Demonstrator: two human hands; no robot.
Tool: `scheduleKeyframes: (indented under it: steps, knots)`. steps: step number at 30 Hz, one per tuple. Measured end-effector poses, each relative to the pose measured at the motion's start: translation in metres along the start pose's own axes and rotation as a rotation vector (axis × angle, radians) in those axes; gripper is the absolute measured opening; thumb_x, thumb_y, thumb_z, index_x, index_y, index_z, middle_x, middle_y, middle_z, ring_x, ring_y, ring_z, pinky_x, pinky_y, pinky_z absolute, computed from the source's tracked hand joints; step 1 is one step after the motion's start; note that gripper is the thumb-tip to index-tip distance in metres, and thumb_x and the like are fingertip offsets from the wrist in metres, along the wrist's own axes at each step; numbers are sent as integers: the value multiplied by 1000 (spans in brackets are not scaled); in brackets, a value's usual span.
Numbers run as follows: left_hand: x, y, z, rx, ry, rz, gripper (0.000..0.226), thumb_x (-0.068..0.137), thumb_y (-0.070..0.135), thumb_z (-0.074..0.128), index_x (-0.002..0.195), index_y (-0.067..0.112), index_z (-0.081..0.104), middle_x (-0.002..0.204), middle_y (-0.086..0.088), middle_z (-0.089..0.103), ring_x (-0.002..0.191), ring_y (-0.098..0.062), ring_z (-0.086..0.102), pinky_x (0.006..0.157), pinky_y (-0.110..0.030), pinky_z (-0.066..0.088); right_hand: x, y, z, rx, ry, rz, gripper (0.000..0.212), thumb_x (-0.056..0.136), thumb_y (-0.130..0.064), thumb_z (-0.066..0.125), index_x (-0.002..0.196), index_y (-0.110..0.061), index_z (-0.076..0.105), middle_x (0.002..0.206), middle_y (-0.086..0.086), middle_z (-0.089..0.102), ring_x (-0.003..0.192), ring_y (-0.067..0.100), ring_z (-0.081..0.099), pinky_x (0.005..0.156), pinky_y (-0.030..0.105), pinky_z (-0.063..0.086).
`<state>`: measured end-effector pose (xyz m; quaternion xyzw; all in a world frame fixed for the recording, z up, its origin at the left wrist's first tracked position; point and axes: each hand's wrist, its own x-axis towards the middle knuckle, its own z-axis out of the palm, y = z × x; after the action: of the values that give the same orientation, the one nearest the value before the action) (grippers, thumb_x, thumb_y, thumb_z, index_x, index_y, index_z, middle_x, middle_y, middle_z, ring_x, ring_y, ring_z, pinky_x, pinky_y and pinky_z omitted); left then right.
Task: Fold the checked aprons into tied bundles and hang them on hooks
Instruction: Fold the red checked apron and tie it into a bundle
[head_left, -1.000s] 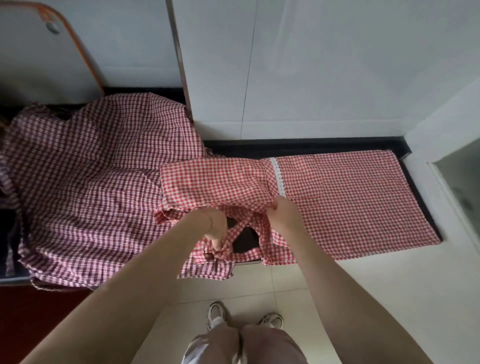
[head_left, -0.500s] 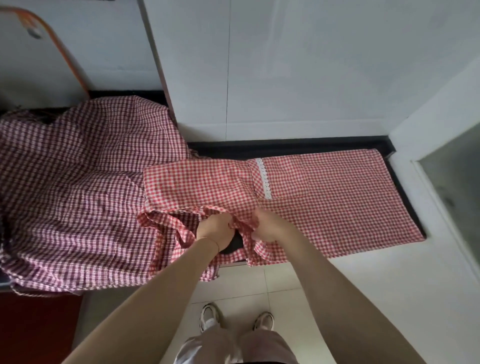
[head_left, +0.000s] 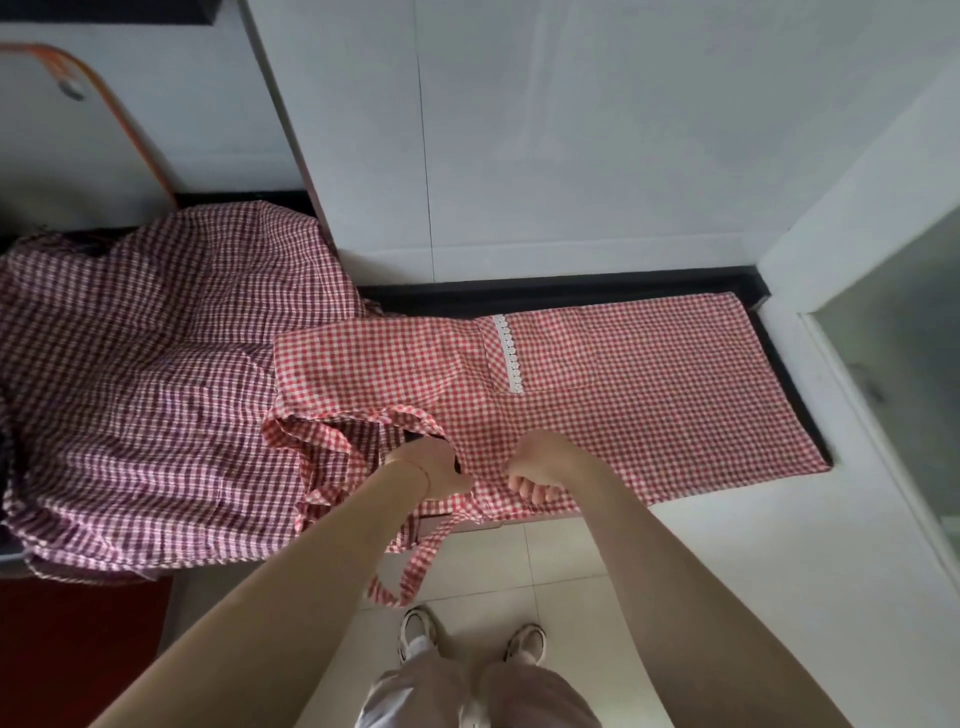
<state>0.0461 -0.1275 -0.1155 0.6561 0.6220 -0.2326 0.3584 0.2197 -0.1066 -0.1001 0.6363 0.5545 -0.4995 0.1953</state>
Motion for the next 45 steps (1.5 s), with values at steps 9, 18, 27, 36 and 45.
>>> scheduleKeyframes:
  steps: [9,18,27,36,45]
  knots:
    - [2,19,63,-420,425,-137,32,86,49,57,73,20,60,88,0,62,88,-22,58,82,-41,52,-9,59,50,810,-196,214,48,99,-43,55,117,1,59,111,16,70,95,27,67,83,38,55]
    - [7,13,55,-781,329,-148,20,95,30,62,87,12,68,82,-7,69,69,-17,58,65,-31,47,-13,55,81,1884,-52,169,20,88,-12,74,102,-1,64,84,7,66,76,18,60,71,32,50]
    - [-9,18,62,-194,858,125,20,83,29,62,97,14,62,102,1,57,100,-21,51,94,-43,46,-17,54,77,1635,-25,160,11,90,-11,69,89,-8,59,68,2,61,55,13,49,52,22,39]
    - [-6,42,50,56,598,143,40,87,58,58,101,22,49,103,6,54,104,-17,51,99,-33,37,-19,45,37,1158,17,-65,38,96,-7,43,59,-7,48,47,3,41,33,11,30,34,23,22]
    - [5,53,43,-334,492,20,13,93,15,48,93,20,60,83,4,63,77,-18,61,63,-29,49,-21,60,26,893,212,-132,29,97,-10,53,113,-24,73,52,-5,54,38,6,35,38,21,24]
